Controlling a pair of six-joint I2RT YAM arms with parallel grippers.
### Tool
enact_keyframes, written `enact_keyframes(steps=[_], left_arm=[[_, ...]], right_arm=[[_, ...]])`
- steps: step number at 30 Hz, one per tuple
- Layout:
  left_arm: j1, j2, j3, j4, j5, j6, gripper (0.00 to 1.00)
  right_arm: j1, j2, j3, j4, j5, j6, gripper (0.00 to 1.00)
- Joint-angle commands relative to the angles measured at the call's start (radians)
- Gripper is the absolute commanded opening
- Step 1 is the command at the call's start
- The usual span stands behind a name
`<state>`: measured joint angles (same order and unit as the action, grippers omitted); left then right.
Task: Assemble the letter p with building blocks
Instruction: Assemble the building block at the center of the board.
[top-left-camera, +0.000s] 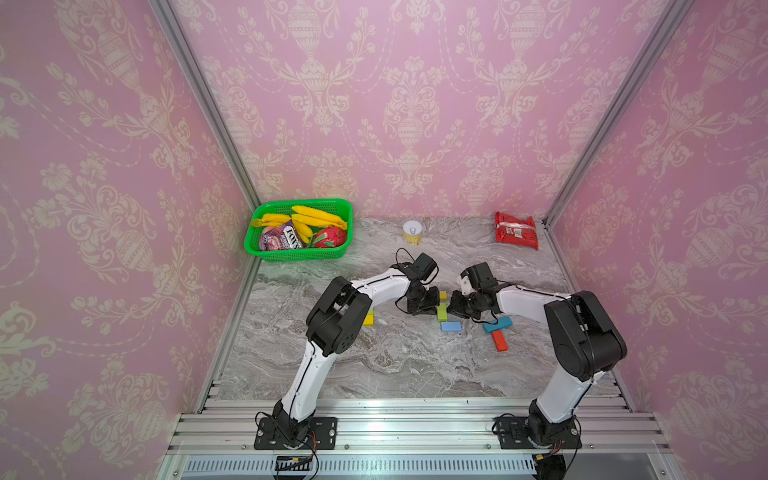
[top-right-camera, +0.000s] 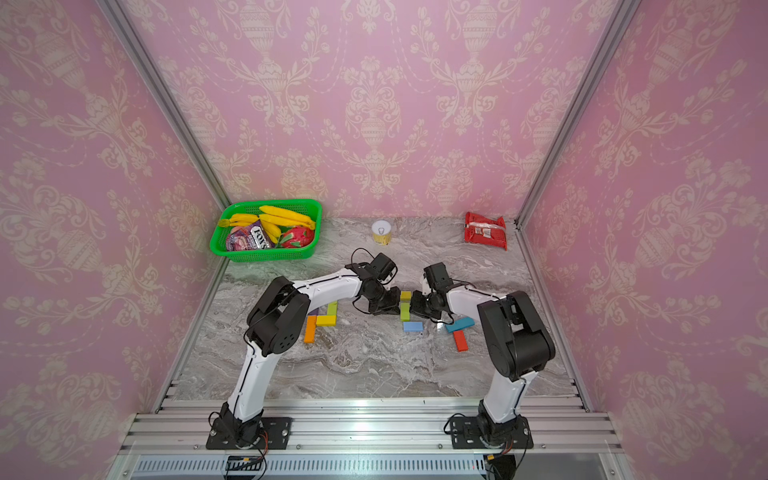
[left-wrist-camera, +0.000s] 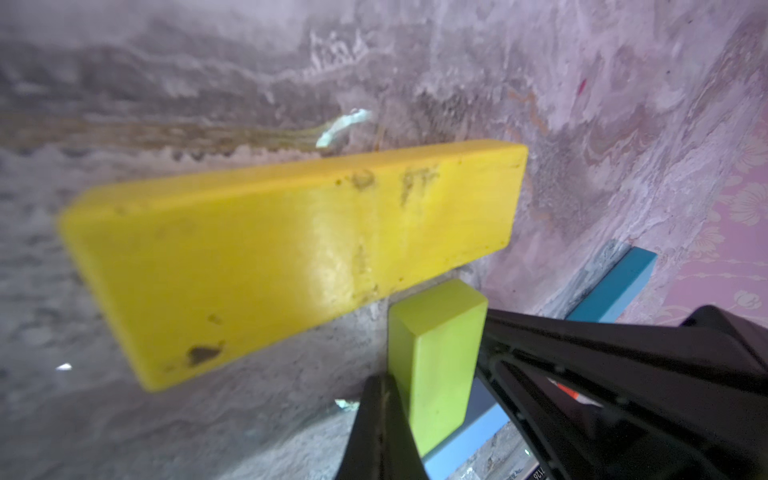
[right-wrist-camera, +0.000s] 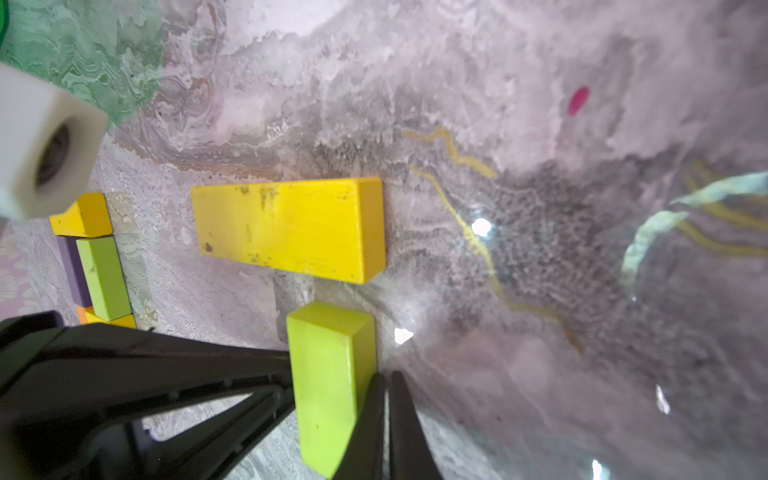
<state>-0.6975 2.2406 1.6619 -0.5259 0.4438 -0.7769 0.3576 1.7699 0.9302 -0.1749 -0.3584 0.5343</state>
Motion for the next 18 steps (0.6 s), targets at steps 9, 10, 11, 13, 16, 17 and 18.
enact_keyframes(steps=[9, 10, 11, 13, 16, 17, 18], left_arm=[[-0.014, 0.05, 0.076, -0.031, 0.0, -0.013, 0.0], [-0.015, 0.049, 0.076, -0.034, -0.003, -0.014, 0.0], [-0.016, 0.05, 0.075, -0.033, -0.005, -0.012, 0.0], [-0.015, 0.051, 0.078, -0.034, -0.005, -0.013, 0.0], [-0.014, 0.057, 0.084, -0.038, -0.005, -0.013, 0.0], [-0.014, 0.058, 0.086, -0.04, -0.004, -0.013, 0.0], [-0.014, 0.059, 0.087, -0.04, -0.006, -0.013, 0.0]], right_arm=[[-0.019, 0.061, 0.005, -0.099, 0.047, -0.011, 0.09], [-0.019, 0.06, 0.005, -0.1, 0.045, -0.012, 0.09], [-0.02, 0.062, 0.008, -0.1, 0.046, -0.013, 0.09], [-0.02, 0.065, 0.013, -0.103, 0.046, -0.014, 0.09], [-0.022, 0.069, 0.019, -0.105, 0.045, -0.017, 0.09], [-0.022, 0.072, 0.023, -0.105, 0.042, -0.016, 0.09], [-0.022, 0.074, 0.026, -0.107, 0.042, -0.016, 0.09]])
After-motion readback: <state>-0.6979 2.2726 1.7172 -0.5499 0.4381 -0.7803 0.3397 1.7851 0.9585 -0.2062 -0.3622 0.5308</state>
